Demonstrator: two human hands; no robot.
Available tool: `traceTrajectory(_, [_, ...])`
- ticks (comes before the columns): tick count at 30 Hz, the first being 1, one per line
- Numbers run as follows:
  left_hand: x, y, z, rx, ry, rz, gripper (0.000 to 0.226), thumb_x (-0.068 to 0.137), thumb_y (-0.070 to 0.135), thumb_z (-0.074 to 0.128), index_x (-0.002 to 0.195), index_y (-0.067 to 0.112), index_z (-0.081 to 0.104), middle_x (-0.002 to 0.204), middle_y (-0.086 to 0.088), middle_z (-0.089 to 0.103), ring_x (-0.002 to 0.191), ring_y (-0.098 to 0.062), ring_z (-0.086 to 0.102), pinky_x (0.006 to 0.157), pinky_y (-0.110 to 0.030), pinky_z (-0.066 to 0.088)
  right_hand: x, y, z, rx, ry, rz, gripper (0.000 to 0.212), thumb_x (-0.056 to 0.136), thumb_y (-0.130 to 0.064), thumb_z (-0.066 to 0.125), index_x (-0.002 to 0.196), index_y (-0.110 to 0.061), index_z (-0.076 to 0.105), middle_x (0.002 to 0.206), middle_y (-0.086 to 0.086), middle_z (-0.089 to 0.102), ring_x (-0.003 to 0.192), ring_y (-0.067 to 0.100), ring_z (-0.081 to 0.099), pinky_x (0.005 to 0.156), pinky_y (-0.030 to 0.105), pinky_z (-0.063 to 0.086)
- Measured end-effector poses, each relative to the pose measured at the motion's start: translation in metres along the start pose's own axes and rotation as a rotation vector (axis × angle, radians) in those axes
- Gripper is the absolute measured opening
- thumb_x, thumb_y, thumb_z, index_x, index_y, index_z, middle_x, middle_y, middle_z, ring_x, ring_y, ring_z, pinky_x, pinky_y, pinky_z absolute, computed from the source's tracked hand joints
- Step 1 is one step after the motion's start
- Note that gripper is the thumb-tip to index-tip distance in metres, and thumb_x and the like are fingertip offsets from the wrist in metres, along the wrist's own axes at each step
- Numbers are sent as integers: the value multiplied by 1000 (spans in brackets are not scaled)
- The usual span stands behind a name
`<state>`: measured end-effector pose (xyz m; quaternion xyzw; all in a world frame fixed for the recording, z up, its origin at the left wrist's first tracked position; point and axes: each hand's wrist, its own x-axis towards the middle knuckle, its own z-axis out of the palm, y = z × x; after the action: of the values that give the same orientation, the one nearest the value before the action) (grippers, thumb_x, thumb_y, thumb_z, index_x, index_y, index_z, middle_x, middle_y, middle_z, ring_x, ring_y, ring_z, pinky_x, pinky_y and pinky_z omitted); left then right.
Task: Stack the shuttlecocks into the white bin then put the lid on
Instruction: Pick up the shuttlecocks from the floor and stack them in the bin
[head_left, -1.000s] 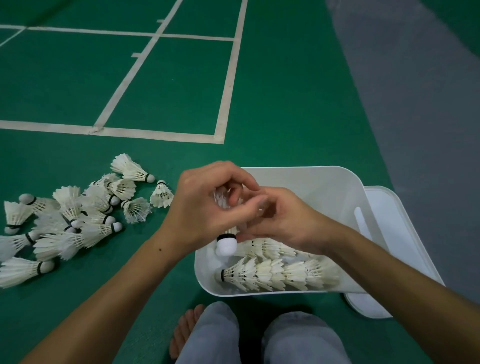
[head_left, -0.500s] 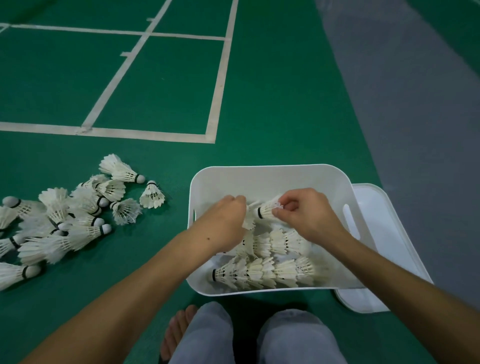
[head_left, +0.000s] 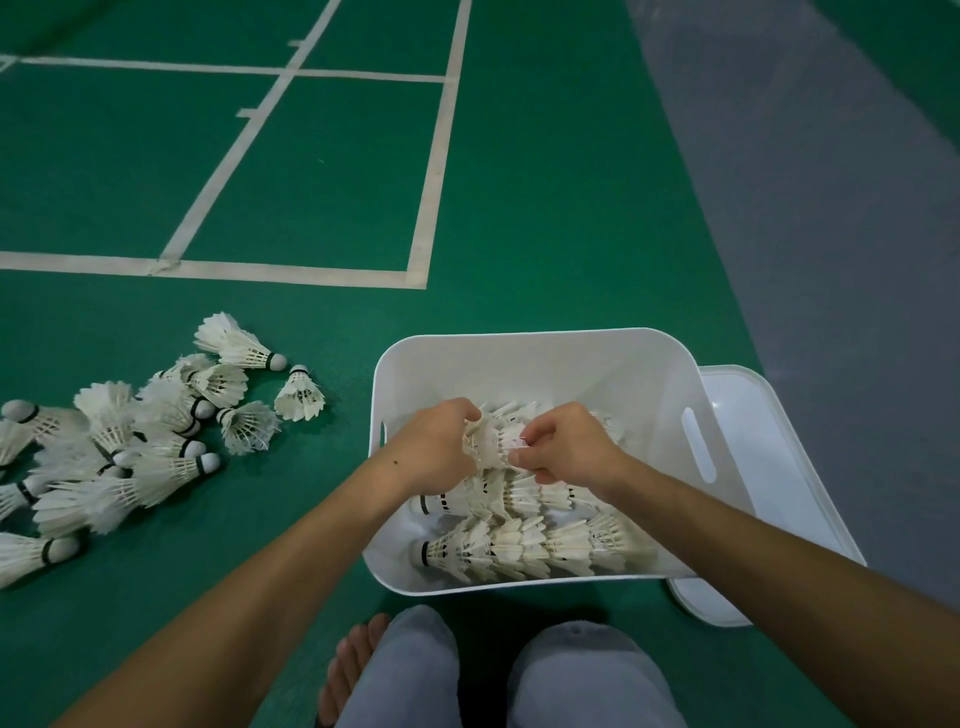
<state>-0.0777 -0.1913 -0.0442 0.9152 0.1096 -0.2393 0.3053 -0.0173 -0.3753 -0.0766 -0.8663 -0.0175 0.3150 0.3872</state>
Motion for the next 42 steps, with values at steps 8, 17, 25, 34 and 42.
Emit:
traceTrajectory(8, [-37,10,-15,-204,197,191,41,98,33,70,137,27,60,136,10,64,124,-11,62,105,-40,55,-26,-7,-24,-98,95,-107,36,80,-24,91,111,-15,76,100,-3,76,91,12,73,86,39,64])
traceTrajectory(17, [-87,-62,-57,-484,743,170,12,96,18,71,100,28,74,97,18,76,86,-3,71,66,-19,57,-46,-105,-8,-178,160,-677,6,94,-21,75,93,-27,74,90,-15,71,88,3,67,81,27,58])
traceTrajectory(25, [-56,-204,-65,-88,768,-258,24,91,31,77,112,20,71,106,1,74,93,-19,71,80,-44,61,9,-195,52,-557,-98,-956,9,96,-22,68,103,-25,73,100,-9,73,96,14,66,90,41,56])
traceTrajectory(34, [7,-250,-88,405,622,-369,83,76,36,88,142,20,41,148,-13,42,83,-33,71,54,-37,56,93,-227,150,-1198,-635,-740,46,101,-15,62,145,-29,60,141,7,49,117,25,58,97,33,51])
traceTrajectory(42, [35,-256,-121,478,662,-441,36,86,22,72,121,17,63,123,-2,67,85,-30,71,55,-30,45,126,-241,171,-1233,-607,-811,54,99,0,55,149,-21,55,145,9,47,118,32,61,84,35,50])
